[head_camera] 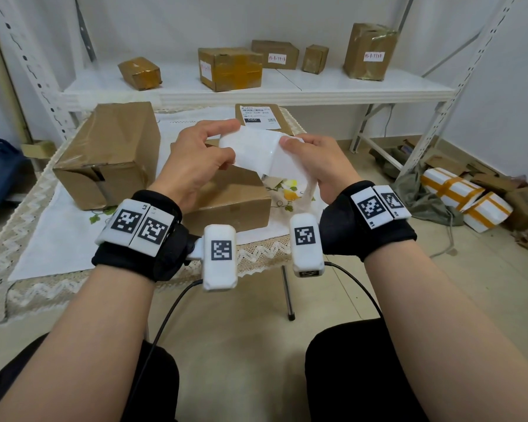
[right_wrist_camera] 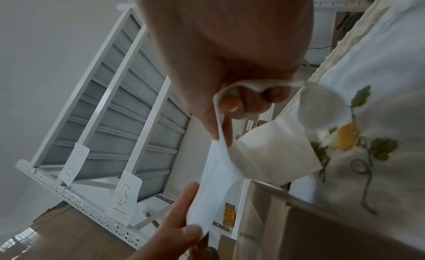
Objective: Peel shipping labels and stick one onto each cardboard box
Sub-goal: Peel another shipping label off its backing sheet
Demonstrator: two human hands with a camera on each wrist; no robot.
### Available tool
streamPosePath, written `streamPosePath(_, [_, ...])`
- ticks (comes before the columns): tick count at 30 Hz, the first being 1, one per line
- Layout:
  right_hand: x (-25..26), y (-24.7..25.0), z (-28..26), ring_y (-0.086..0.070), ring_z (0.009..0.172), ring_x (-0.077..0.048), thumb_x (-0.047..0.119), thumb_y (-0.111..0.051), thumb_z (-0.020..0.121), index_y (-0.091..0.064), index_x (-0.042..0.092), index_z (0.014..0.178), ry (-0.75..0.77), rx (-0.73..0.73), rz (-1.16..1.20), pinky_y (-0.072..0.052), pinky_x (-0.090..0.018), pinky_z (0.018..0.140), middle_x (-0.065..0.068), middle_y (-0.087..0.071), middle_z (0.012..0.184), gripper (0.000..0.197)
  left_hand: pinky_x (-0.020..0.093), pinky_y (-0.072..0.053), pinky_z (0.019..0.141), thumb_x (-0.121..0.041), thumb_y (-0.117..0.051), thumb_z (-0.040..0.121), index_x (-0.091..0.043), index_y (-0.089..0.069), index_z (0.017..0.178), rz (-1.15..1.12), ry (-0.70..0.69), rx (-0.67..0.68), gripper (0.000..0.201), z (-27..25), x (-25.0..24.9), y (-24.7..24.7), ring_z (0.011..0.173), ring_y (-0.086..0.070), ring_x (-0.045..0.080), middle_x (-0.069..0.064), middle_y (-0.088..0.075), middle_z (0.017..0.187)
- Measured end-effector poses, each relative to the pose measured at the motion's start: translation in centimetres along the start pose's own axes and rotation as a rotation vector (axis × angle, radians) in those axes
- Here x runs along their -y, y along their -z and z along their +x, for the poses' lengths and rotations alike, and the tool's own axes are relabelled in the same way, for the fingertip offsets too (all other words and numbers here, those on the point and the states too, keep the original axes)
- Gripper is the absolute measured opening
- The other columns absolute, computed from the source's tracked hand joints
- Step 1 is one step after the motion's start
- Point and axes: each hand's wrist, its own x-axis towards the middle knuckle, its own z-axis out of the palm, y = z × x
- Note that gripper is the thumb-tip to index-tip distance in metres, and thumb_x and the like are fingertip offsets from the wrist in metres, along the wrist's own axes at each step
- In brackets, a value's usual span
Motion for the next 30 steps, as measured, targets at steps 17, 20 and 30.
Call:
streamPosePath(17, [1.2, -0.3, -0.5, -0.07, 0.09, -0.028, 0.017, -0.073, 0.09, -0.062, 0.002, 0.121, -0.219, -0.135, 0.297, -0.055, -0.048, 0.098, -0.016, -0.074, 0.115, 0.037, 0.021, -0.05, 0.082, 0.002, -0.065, 0.091, -0.029, -0.069, 0.129, -0.112, 0.055, 0.016, 0.05, 0.2, -0.1, 0.0, 0.121, -0.057, 0.02, -0.006, -0.057, 0.139])
streamPosePath(20, [1.1, -0.2, -0.4, -0.072, 0.086, -0.028, 0.016, -0.072, 0.091, -0.063, 0.003, 0.121, -0.242, -0.141, 0.336, -0.058, -0.049, 0.092, -0.015, -0.075, 0.113, 0.034, 0.02, -0.051, 0.081, 0.003, -0.064, 0.091, -0.027, -0.068, 0.131, -0.127, 0.05, 0.012, 0.051, 0.0, -0.2, 0.0, 0.12, -0.058, 0.019, -0.005, -0.059, 0.138])
streamPosePath(30, [0.5, 0.0, 0.0, -0.07, 0.071, -0.025, 0.011, -0.069, 0.093, -0.06, 0.003, 0.123, -0.291, -0.145, 0.423, -0.059, -0.032, 0.055, -0.012, -0.073, 0.096, 0.032, 0.013, -0.054, 0.077, 0.006, -0.062, 0.092, -0.021, -0.064, 0.136, -0.162, 0.022, -0.021, 0.052, -0.4, -0.7, -0.3, 0.115, -0.059, 0.016, -0.008, -0.057, 0.135])
